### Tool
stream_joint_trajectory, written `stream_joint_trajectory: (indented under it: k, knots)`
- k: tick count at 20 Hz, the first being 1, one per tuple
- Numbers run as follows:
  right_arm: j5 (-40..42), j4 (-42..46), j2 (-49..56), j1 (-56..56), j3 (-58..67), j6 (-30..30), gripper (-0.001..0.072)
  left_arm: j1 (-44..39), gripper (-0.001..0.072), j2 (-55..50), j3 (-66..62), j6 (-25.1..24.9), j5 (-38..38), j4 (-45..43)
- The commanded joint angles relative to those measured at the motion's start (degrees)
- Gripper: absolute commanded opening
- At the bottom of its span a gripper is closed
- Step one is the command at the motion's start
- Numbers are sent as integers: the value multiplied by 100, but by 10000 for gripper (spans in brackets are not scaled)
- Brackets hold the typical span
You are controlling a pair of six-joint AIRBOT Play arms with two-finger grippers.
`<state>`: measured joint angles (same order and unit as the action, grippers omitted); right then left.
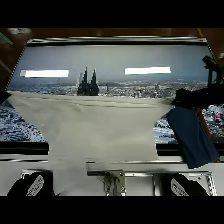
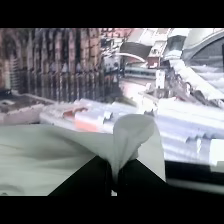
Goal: Fold the shirts.
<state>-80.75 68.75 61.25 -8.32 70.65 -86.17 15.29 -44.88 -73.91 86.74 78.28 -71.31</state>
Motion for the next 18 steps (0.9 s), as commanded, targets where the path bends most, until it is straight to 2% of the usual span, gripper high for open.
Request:
stream_joint_trajectory:
  k: [1,4,6,10,13,16,18]
  knots:
    - [2481,-350,1366,-2,-595,820,77,2,32,-1132,791,-304,-1515,289]
    - [4052,-1213,1956,13,-466,1342,77,2,32,-2253,785,-361,-2771,890]
    - [4778,-1128,2133,151,-466,1491,77,-52,32,-2933,785,-363,-3143,1180]
    - [5746,-885,2618,562,-466,1502,77,-380,32,-3950,785,-525,-3665,1185]
    - [6061,-887,2986,831,-466,1495,77,-667,31,-4229,785,-820,-4356,1182]
    - [5816,-883,3174,911,-466,1484,77,-901,32,-4275,785,-1027,-5209,1182]
    - [5639,-817,3141,907,-466,1486,77,-953,32,-4297,785,-1027,-5316,1180]
